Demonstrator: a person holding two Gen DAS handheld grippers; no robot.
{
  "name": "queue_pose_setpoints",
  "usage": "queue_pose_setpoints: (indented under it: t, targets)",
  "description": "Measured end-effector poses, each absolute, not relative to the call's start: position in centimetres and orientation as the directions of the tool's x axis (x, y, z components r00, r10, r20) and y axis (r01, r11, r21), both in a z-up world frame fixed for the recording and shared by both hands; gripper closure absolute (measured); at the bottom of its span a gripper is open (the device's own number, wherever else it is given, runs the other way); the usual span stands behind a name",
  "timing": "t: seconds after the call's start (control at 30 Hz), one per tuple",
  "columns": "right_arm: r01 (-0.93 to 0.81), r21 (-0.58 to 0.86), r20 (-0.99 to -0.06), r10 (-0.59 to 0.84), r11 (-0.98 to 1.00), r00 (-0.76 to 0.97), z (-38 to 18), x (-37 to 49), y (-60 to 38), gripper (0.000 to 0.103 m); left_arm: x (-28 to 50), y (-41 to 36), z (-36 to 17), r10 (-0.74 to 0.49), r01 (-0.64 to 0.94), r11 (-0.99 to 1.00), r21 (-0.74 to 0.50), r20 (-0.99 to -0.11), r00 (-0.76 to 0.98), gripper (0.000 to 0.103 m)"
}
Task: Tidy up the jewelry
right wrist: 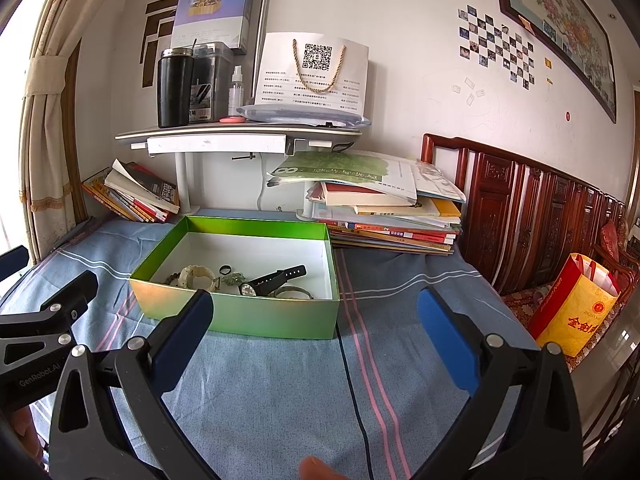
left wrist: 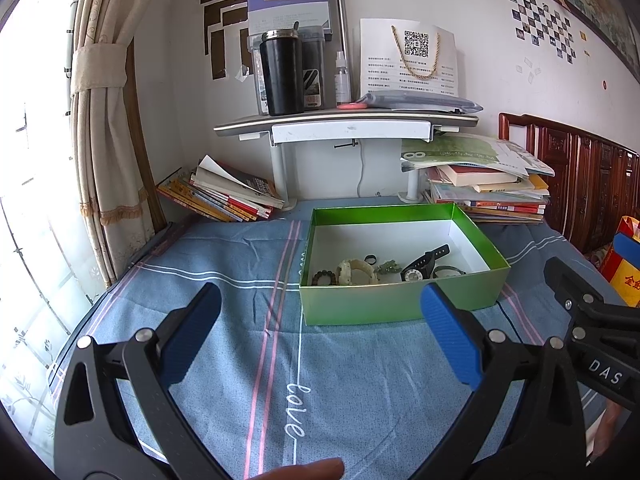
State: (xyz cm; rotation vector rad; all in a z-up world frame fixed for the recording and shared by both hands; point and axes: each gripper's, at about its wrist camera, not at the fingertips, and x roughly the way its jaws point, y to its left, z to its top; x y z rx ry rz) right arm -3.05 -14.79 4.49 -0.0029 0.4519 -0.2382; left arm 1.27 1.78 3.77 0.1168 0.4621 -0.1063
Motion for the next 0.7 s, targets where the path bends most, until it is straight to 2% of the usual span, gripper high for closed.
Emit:
queue_pose_setpoints:
  t: [0.7]
  targets:
    - [0.213, -0.044, -0.454, -0.209, 0.976, 0.866, 3.5, -2.8, -14.6, 0.003, 2.1, 2.0, 3.5, -0.071, 0.129, 0.988, 0.086, -0.486, 0.871, 0.004]
